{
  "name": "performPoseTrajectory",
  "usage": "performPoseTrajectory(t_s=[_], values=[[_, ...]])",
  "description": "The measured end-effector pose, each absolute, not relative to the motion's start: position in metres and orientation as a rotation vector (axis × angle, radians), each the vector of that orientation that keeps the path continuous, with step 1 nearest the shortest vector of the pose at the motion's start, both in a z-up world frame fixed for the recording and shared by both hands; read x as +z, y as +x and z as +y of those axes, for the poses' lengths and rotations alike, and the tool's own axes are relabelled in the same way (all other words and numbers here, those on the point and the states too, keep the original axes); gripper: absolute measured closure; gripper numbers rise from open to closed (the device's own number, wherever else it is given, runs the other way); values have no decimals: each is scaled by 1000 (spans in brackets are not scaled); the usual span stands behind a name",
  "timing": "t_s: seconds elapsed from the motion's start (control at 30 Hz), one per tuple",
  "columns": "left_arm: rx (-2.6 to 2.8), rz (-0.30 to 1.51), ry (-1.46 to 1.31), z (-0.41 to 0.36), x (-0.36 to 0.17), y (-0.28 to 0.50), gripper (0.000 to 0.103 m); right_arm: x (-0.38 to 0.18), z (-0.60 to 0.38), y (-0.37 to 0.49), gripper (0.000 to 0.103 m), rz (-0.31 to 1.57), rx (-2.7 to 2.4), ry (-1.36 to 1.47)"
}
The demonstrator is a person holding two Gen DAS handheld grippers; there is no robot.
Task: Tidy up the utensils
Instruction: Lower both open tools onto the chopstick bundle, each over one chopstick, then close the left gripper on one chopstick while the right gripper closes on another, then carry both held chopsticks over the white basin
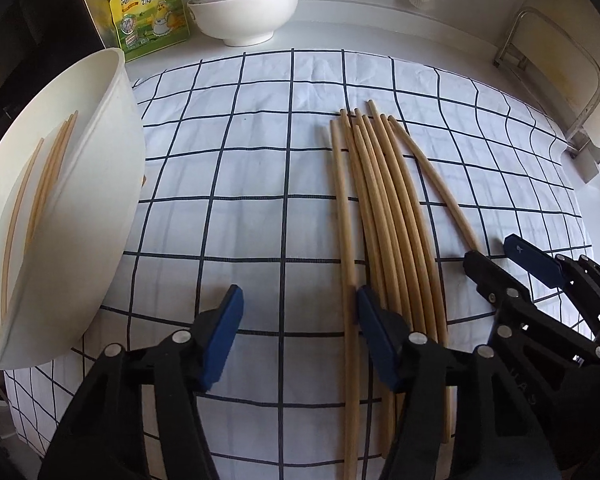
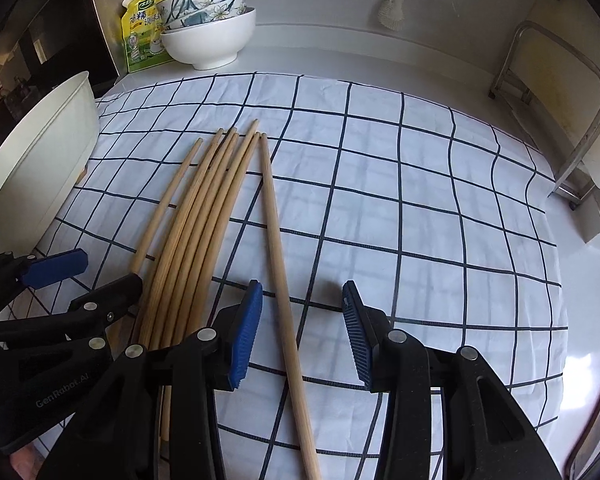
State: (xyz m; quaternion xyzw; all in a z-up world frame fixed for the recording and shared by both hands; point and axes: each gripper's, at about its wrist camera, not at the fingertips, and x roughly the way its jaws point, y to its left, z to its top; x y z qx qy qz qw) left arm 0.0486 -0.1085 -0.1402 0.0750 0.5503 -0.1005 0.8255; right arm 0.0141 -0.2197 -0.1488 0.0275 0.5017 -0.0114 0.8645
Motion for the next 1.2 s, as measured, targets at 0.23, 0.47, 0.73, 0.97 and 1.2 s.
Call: performPoseTrajectory(t_s=[0.23, 0.47, 0.73, 0.97, 1.2], values=[[-245, 1169, 165, -106, -137, 45, 91, -147, -214, 16, 97, 1059, 25, 89], [-279, 1182, 134, -92, -129, 47, 96, -135, -214, 6, 97, 1064, 36, 167], [-267, 1113, 92, -53, -75, 42, 96, -83, -189, -1, 97, 1015, 88, 165], [-180, 1039, 47, 13, -29, 51, 96, -35, -131, 22, 97, 950, 218, 142], [-69, 999, 4, 92, -9, 74, 96, -13, -53, 69, 97, 921, 348, 111]])
